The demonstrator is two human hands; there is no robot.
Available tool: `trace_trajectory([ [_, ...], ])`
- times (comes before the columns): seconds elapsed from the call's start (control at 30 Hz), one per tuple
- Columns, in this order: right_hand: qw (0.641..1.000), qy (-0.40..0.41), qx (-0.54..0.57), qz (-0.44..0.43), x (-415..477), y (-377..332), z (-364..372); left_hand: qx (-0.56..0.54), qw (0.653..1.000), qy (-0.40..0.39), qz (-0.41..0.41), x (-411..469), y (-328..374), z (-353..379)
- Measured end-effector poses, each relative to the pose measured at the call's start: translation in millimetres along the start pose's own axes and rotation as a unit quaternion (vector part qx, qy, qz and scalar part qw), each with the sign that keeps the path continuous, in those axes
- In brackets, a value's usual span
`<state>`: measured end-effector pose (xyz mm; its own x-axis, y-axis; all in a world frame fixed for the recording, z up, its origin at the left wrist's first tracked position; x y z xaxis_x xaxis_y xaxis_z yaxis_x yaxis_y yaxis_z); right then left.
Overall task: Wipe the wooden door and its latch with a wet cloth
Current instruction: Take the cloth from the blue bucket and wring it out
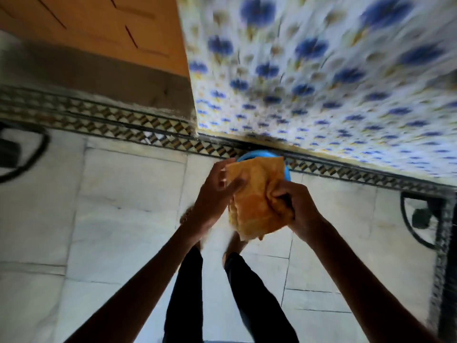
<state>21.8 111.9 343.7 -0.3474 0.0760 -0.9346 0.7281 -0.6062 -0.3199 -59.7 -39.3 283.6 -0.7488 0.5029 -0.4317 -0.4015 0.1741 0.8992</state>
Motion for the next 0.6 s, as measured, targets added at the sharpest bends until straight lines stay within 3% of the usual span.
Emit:
trace_trajectory([
  [0.13,0.996,-0.053,-0.026,-0.063,-131,-42,58,0.023,0.992,0.077,0.093,-79,160,-43],
  [0.27,0.971,-0.106,-0.158,-0.144,-237,-71,119,0.042,0.978,0.118,0.169,-150,277,-87],
  [0.43,0.956,-0.089,-0.189,-0.207,-304,-84,186,0.039,0.968,0.135,0.209,-210,346,-136],
  [0.6,0.961,-0.161,-0.128,-0.185,-323,-95,244,0.003,0.964,0.129,0.232,-215,391,-193],
])
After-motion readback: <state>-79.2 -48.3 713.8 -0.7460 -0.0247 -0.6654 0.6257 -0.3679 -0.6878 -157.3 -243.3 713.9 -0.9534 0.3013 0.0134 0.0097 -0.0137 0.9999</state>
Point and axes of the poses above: each hand's wrist, its own x-axis towards the middle knuckle, its own z-axis out of the palm, y = z × x, the point moved 2 cm from there along x, towards the middle knuckle, and after that the axes turned 11 degrees about z, right-handed, at the moved point
